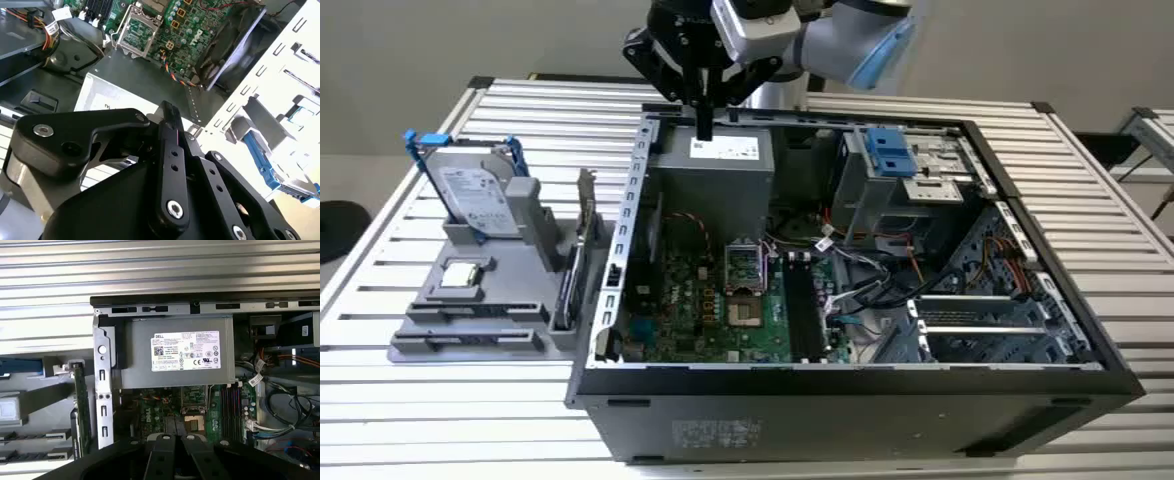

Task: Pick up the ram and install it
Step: 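Reach for the ram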

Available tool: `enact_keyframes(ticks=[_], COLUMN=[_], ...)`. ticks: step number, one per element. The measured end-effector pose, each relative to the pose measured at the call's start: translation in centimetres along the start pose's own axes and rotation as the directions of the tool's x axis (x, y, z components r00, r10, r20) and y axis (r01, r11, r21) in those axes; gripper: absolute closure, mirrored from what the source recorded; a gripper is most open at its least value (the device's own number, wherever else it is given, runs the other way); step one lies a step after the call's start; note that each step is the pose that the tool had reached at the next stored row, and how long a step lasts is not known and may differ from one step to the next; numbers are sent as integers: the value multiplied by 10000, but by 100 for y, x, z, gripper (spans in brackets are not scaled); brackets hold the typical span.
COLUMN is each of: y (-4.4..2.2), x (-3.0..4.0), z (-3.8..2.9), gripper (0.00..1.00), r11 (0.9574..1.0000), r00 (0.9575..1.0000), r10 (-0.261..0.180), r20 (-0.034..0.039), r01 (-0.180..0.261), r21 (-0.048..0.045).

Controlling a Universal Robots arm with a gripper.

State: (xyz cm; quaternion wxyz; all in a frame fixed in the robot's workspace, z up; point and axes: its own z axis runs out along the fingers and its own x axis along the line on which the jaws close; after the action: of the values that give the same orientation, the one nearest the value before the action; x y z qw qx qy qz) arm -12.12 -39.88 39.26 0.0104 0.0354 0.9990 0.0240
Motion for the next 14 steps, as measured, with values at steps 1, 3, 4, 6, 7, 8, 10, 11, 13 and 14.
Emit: enact_keyframes(ticks=[1, 3, 4, 6, 7, 8, 10, 11, 13, 14], y=[0, 0, 0, 0, 0, 0, 0, 0, 0, -1], x=[0, 0, 0, 0, 0, 0, 0, 0, 7, 13], z=[0, 0, 0, 0, 0, 0, 0, 0, 0, 0], gripper=[100, 100, 100, 100, 100, 100, 100, 100, 100, 100], r11=[10000, 10000, 10000, 10000, 10000, 10000, 10000, 10000, 10000, 10000], r00=[10000, 10000, 10000, 10000, 10000, 10000, 10000, 10000, 10000, 10000], r10=[0, 0, 0, 0, 0, 0, 0, 0, 1, 1], r20=[-1, 0, 0, 0, 0, -1, 0, 0, 0, 0], r01=[0, 0, 0, 0, 0, 0, 0, 0, -1, -1], r21=[0, 0, 0, 0, 0, 0, 0, 0, 0, 0])
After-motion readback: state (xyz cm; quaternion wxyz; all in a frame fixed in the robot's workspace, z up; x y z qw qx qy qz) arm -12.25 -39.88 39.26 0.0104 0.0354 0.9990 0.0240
